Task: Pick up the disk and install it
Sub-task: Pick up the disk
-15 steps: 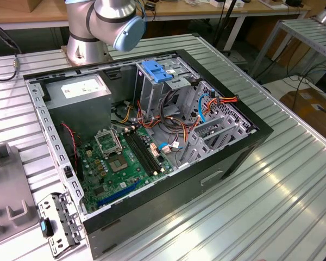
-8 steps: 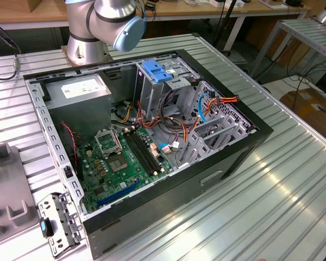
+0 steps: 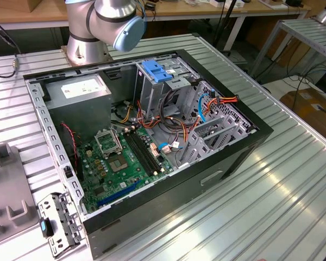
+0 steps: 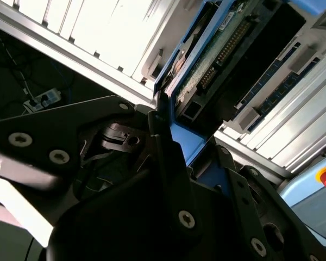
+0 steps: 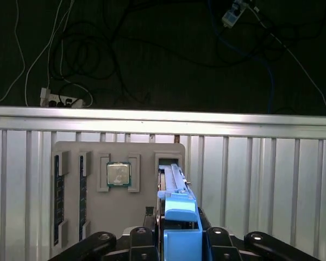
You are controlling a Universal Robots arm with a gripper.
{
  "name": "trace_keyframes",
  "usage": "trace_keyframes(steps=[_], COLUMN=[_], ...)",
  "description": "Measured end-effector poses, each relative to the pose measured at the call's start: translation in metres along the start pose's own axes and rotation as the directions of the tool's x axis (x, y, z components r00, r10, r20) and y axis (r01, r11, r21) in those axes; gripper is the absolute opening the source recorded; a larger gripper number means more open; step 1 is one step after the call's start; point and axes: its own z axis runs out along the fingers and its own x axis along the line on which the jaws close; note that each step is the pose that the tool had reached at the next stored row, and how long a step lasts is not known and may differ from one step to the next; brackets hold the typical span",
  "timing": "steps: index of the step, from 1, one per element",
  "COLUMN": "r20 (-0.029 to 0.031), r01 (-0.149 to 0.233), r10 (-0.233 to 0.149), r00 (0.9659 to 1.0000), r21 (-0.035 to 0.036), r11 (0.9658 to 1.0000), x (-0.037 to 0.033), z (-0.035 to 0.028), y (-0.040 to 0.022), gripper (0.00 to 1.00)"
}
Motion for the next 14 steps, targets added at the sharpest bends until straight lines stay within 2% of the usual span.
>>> trace_keyframes(steps=[10,14], r20=[0.0000,0.0000], r01=[0.000,0.000], r10=[0.000,0.000], r00=[1.0000,1.0000], r21=[-0.0003,-0.0003], r11=[1.0000,1.0000], x=[0.0001,0.0001], z=[-0.0254,-0.0335], y=[-0.0002,-0.0003], gripper=[0.37,0.37])
